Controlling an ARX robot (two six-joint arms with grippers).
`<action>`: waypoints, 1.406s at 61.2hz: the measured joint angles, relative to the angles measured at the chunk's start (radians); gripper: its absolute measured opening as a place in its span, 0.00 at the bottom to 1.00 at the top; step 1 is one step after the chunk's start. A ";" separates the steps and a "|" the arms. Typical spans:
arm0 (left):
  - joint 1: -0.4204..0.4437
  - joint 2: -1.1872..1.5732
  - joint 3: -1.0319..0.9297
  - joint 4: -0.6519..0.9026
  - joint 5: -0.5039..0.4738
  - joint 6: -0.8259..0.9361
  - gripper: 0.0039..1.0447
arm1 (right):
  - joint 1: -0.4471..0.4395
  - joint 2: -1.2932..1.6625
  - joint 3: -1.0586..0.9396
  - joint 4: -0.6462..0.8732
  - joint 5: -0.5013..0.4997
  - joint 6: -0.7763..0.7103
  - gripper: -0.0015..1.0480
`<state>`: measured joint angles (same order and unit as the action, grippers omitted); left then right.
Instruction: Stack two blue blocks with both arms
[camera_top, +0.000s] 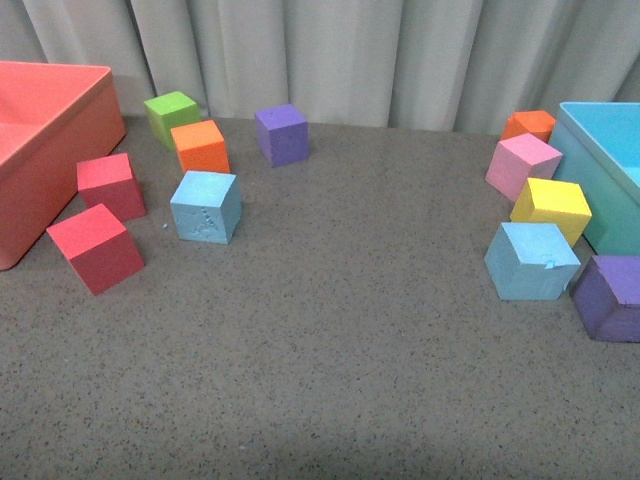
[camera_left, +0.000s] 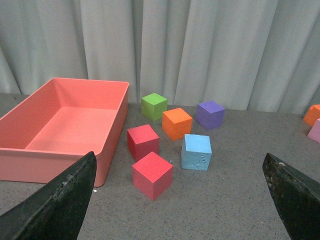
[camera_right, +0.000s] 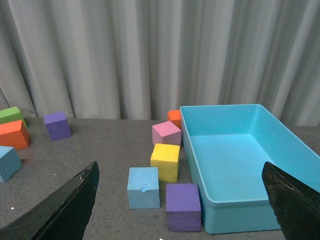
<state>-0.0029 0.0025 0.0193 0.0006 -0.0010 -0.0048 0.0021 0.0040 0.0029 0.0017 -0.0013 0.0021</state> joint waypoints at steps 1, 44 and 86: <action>0.000 0.000 0.000 0.000 0.000 0.000 0.94 | 0.000 0.000 0.000 0.000 0.000 0.000 0.91; 0.000 0.000 0.000 0.000 0.000 0.000 0.94 | 0.000 0.000 0.000 0.000 0.000 0.000 0.91; 0.000 0.000 0.000 0.000 0.000 0.000 0.94 | 0.116 1.050 0.316 0.320 0.252 0.008 0.91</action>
<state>-0.0029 0.0025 0.0193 0.0006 -0.0013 -0.0048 0.1181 1.0542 0.3191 0.3222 0.2504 0.0105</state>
